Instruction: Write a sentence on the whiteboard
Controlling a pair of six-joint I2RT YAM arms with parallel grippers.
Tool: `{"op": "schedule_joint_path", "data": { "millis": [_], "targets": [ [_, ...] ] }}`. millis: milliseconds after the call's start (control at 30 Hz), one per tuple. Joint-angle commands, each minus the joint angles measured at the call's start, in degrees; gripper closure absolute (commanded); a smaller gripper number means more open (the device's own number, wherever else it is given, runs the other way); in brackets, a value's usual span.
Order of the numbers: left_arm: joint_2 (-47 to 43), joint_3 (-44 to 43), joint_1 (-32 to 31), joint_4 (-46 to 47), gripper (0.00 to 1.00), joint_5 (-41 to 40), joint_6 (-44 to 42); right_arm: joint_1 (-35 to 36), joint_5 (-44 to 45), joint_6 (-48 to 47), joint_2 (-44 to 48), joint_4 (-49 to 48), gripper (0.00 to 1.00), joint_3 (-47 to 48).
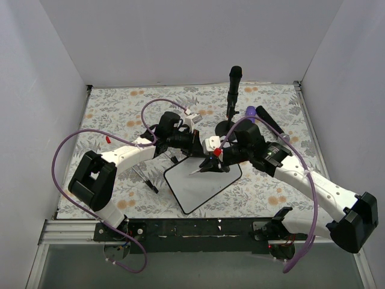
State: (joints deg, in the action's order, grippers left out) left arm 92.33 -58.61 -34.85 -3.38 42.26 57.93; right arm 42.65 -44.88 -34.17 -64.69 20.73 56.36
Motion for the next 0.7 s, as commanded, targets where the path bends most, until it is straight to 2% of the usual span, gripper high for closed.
{"op": "schedule_joint_path", "data": {
  "millis": [0, 267, 667],
  "targets": [
    [-1.37, -1.42, -0.48, 2.76, 1.0, -0.86, -1.15, 3.75, 3.57, 3.76, -2.19, -6.22, 0.99, 0.59],
    [1.79, -5.81, -0.04, 1.44, 1.0, -0.95, -2.39, 7.36, 9.02, 6.31, -4.66, -10.97, 0.99, -0.54],
    [2.59, -6.17, 0.48, 2.32, 1.0, -0.86, -2.65, 9.11, 12.36, 6.4, -7.3, -12.82, 0.99, -1.69]
  ]
}}
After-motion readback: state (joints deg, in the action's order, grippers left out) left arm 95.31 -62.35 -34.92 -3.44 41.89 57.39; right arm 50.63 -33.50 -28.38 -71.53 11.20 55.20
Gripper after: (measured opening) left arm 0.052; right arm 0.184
